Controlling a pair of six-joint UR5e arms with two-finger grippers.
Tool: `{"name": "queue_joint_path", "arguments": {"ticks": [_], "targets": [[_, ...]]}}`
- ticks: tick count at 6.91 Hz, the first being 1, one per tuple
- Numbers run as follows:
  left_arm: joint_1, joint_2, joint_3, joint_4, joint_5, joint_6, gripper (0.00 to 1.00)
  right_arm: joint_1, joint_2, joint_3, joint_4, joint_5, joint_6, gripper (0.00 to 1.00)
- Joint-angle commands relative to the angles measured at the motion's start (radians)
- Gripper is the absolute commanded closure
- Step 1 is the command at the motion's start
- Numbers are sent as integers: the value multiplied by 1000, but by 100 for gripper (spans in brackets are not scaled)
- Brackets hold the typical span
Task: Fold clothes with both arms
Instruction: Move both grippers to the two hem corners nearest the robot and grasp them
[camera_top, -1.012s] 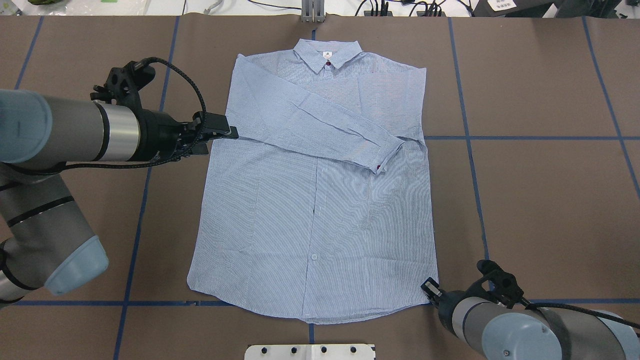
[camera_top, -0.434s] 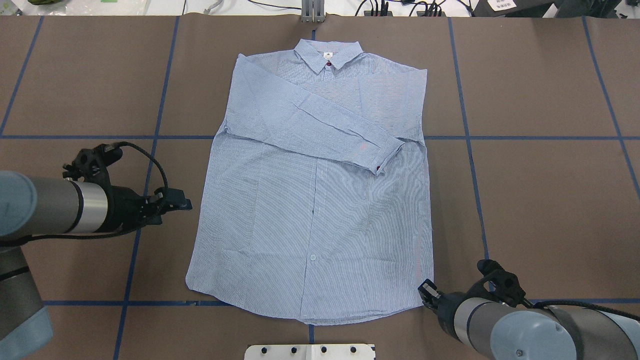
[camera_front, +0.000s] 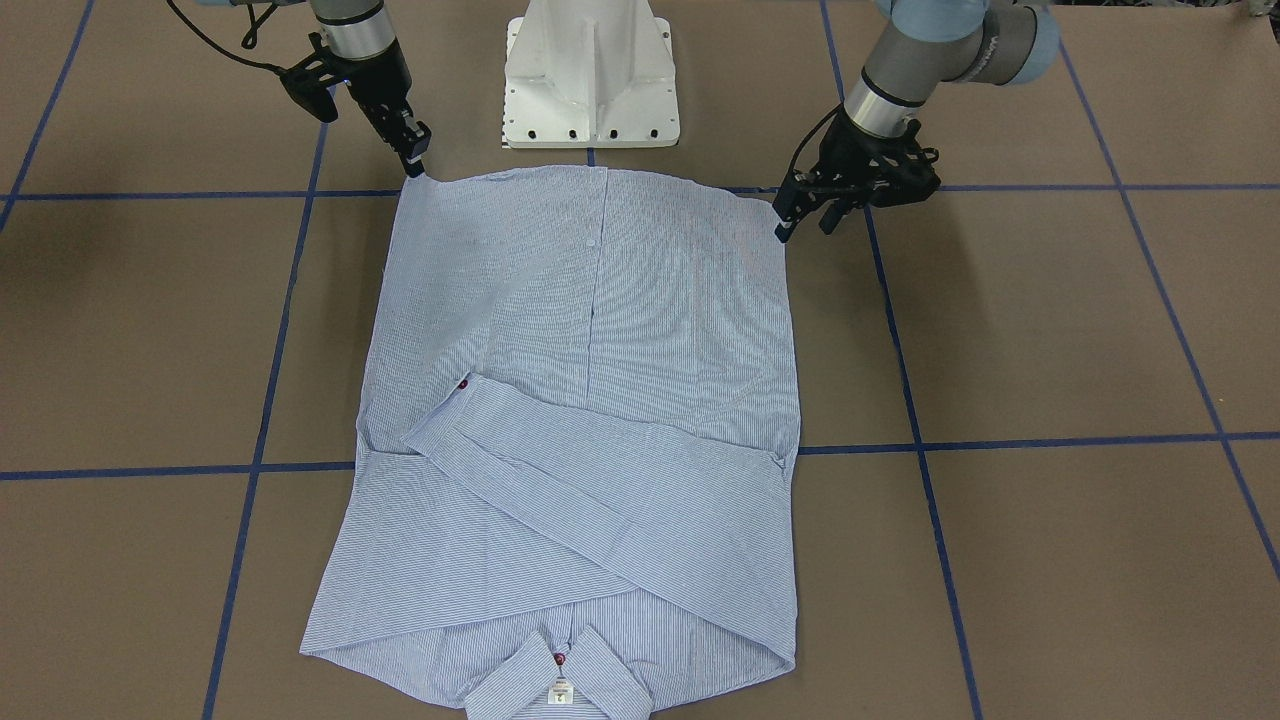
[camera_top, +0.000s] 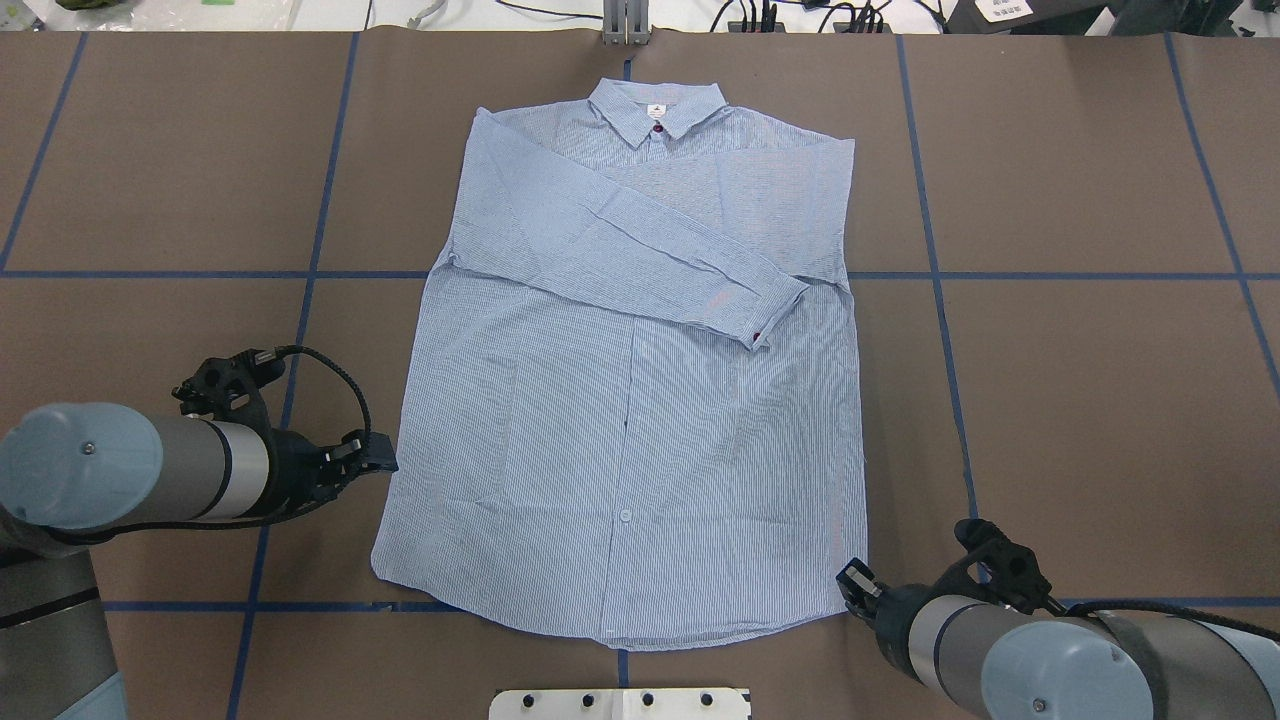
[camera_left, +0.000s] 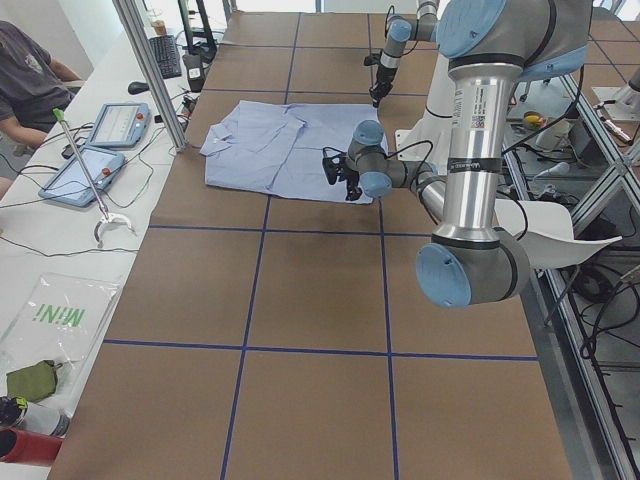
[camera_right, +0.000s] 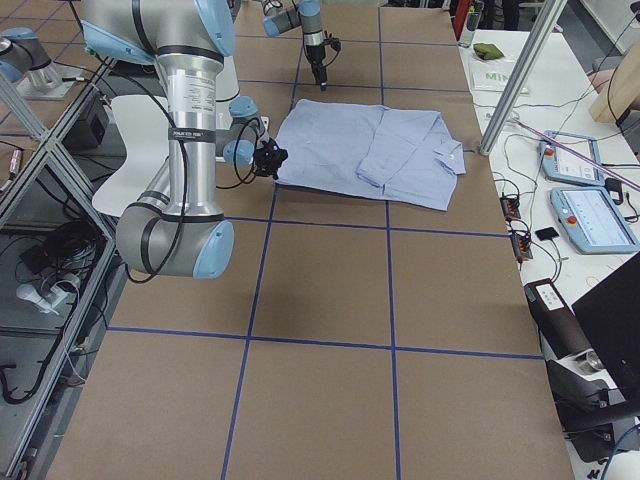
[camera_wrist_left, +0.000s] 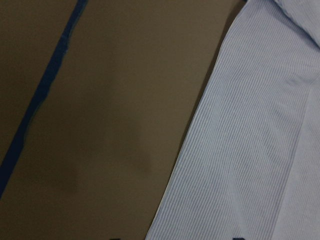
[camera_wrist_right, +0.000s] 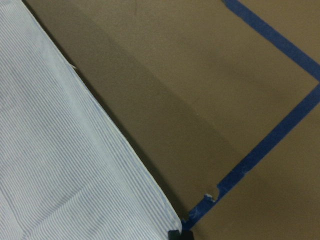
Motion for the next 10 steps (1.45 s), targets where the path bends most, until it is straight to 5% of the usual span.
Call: {"name": "queue_joint_path", "arguments": {"ticks": [1,10], "targets": [[70,-25,-1,70,36,-43,24,-1,1,-2,0,0,0,100],[122,-36,34,108,38,-44,40,-1,1,1,0,-2,-3,100]]}}
